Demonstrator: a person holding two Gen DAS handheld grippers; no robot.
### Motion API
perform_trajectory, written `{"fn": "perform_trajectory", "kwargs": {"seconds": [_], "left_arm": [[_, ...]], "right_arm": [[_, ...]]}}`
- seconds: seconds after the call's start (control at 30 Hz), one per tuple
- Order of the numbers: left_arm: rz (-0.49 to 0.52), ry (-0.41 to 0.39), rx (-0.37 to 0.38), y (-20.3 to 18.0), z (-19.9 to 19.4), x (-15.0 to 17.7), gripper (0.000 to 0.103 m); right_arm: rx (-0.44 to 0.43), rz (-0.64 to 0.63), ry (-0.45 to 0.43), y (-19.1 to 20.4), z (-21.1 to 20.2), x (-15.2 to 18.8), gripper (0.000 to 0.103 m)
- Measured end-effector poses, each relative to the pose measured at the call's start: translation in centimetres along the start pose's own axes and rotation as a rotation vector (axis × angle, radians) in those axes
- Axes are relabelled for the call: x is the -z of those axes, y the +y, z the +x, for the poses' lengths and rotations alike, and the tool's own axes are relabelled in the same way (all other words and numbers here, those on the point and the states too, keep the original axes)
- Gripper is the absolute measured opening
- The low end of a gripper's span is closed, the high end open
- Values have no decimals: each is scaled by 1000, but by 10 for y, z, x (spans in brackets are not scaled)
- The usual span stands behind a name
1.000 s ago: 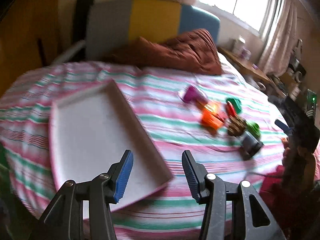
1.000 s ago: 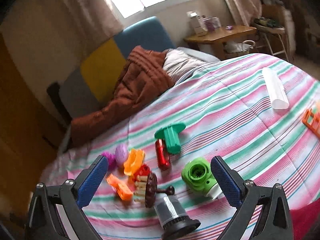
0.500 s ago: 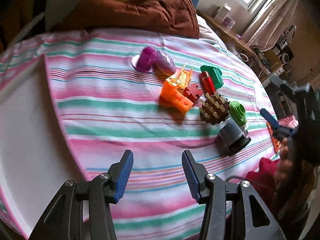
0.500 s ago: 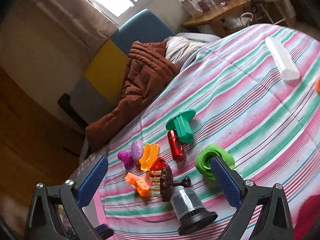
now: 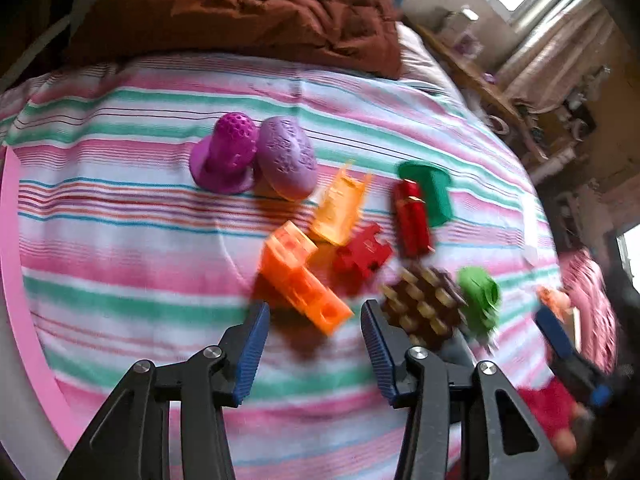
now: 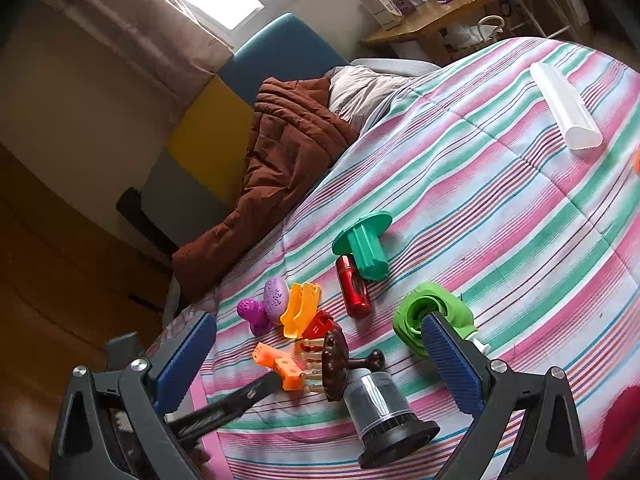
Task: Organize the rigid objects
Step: 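Grasp the orange block with the left gripper, then carry the orange block to the tray with the left gripper while the right gripper grasps the clear cup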
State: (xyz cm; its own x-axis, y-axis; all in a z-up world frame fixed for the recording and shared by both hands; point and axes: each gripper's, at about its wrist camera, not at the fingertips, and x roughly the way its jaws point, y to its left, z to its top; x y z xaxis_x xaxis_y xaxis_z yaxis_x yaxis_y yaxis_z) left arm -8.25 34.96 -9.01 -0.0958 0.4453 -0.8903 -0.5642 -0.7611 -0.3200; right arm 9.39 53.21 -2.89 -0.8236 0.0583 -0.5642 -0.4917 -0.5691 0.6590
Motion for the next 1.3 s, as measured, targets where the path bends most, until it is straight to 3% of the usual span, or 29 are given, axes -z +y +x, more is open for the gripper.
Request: {"fn": "perform_trajectory", "kwargs": {"seconds": [0.17, 0.23, 0.3, 0.77, 0.8, 0.87, 0.93, 1.13, 1.3], "left_arm": [[-38, 3, -31, 4, 19, -6, 46], [15, -31, -66, 2, 19, -5, 30], [54, -42, -54, 3, 17, -1, 24], [250, -71, -52, 1, -13, 77, 19], [266, -78, -56, 0, -15, 82, 19], [282, -82, -62, -1, -15, 86, 19], [276, -79, -55, 0, -17, 87, 19], [278, -78, -61, 0, -18, 88, 19], [290, -83, -61, 1, -23, 93, 19]], "right_arm": [[-5, -3, 12, 1, 3, 0, 103], [0, -15, 18, 2, 4, 1, 103], [19, -38, 17, 6, 4, 1, 103], [53, -61, 131, 5, 23, 9, 100], [62, -64, 144, 5, 25, 10, 98], [94, -79, 181, 5, 32, 14, 81], [131, -92, 236, 4, 40, 18, 71], [231, -174, 365, 6, 60, 35, 69], [308, -262, 418, 9, 69, 46, 69]]}}
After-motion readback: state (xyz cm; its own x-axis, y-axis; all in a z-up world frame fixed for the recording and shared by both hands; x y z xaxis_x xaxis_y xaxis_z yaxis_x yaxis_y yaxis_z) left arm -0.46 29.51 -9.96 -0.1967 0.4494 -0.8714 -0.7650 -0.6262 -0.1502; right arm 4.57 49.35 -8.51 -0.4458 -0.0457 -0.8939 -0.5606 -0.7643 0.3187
